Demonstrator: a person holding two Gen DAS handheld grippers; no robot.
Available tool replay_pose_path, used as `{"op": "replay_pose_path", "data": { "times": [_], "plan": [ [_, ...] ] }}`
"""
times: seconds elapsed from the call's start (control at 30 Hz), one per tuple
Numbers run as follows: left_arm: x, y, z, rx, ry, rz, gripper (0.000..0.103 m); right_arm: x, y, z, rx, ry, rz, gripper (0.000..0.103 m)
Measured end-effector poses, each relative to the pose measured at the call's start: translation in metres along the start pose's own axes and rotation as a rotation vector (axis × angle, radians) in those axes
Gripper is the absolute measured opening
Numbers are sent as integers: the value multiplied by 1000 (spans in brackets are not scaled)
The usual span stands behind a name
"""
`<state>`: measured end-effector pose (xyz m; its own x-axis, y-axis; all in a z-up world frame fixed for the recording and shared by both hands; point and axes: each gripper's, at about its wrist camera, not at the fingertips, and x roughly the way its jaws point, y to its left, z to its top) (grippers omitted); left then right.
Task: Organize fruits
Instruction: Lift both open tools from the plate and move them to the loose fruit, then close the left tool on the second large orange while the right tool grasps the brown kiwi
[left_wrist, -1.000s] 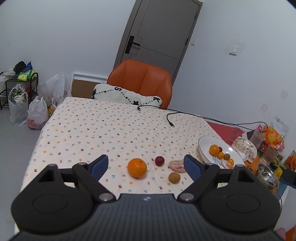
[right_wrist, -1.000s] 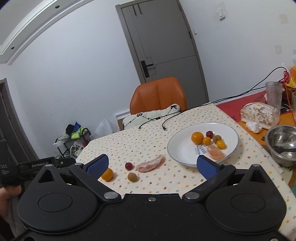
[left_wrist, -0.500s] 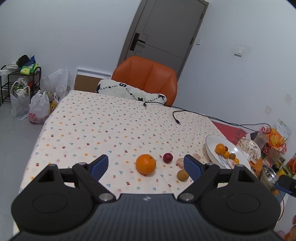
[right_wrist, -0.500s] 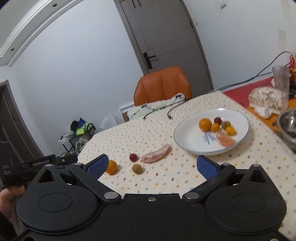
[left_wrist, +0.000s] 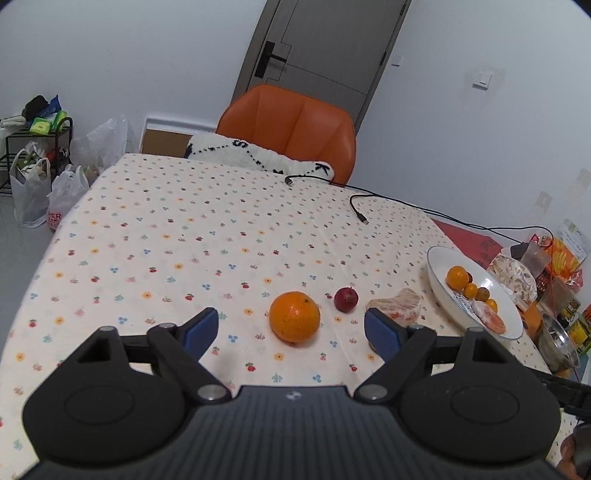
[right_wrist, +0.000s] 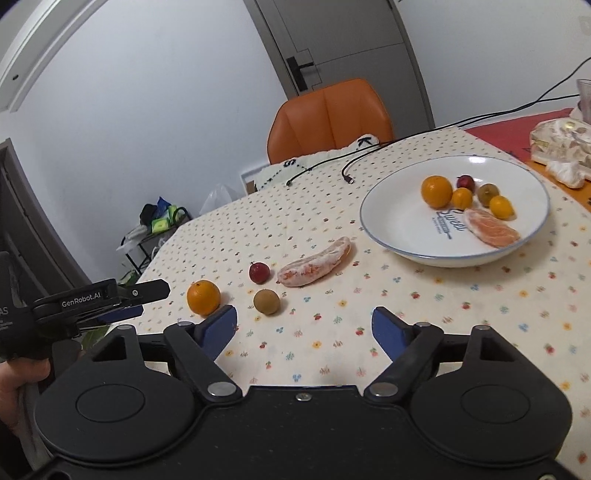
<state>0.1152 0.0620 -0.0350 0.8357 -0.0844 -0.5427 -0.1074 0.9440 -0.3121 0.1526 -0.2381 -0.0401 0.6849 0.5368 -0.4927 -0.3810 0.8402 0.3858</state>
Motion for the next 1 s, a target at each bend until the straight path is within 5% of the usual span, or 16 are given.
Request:
{"op": "replay_pose_path", "data": {
  "times": [0.47, 0.6, 0.7, 0.8, 0.9, 1.0],
  "plan": [
    [41, -7, 3, 12, 47, -4, 73, 61, 15, 8, -15, 83, 41, 58],
    [50, -5, 2, 18, 55, 7, 60, 70, 17, 8, -23, 95, 46, 57],
    [58, -3, 2, 2, 80, 3, 39, 76, 18, 9, -26, 99, 47, 57],
    [58, -2, 0, 4, 69, 0, 39, 84, 21, 10, -30, 104, 42, 57],
    [59, -4, 0, 7, 68, -8, 38, 94, 28, 8, -63, 92, 28, 50],
    [59, -7, -1, 21, 69, -3, 38, 98, 31, 7, -61, 110, 61, 24]
  ]
}}
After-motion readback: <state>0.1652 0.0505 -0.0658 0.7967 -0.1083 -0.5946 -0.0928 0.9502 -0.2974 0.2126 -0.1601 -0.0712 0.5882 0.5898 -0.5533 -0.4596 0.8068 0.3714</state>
